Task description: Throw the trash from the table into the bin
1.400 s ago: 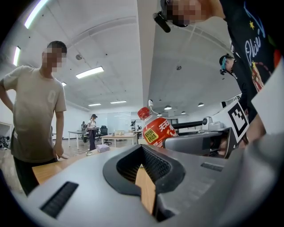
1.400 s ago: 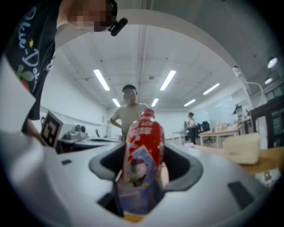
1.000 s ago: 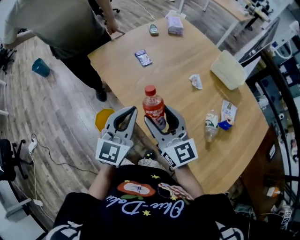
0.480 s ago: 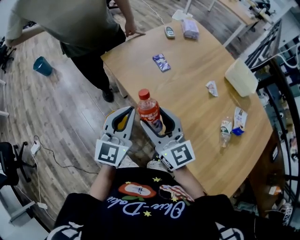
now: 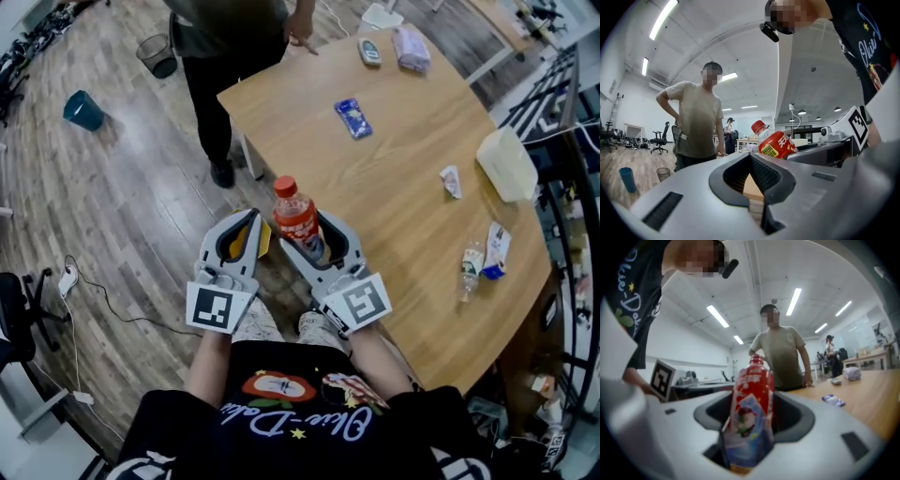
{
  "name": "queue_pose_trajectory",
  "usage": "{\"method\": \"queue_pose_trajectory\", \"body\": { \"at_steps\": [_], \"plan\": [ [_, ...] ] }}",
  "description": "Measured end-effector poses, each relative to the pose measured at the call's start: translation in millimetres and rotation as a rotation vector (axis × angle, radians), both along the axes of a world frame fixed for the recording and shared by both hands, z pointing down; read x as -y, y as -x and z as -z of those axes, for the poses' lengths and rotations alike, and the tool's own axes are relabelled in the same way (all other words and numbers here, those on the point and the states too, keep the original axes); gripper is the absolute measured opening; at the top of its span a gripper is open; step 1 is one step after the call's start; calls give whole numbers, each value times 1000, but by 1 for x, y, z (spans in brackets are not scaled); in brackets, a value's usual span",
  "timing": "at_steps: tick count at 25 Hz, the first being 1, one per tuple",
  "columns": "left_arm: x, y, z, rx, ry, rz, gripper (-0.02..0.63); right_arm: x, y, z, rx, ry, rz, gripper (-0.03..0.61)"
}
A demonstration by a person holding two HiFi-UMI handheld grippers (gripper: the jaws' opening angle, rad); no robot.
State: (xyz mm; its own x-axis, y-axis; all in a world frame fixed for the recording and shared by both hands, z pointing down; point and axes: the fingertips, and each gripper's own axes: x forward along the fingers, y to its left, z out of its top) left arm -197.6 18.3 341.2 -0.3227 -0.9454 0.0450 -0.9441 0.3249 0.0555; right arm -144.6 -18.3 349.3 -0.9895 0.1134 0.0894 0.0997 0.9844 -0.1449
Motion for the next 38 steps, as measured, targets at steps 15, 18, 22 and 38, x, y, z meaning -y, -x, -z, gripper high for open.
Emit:
{"method": "queue_pose_trajectory", "body": {
  "at_steps": [15,18,22,38],
  "plan": [
    [-25,35,-59,-10,21,85,11,-29,35,-50,-38,41,53,279],
    [-37,44,-71,-33,18,123,11,-41,42,-62,-38,27,70,279],
    [-52,54,-93,-46,38,155,11,-53,49,-83,-63,44,88,279],
    [-85,71,-164,-62,94,190,11,-73,76,-177,-175,75,109,279]
  ]
}}
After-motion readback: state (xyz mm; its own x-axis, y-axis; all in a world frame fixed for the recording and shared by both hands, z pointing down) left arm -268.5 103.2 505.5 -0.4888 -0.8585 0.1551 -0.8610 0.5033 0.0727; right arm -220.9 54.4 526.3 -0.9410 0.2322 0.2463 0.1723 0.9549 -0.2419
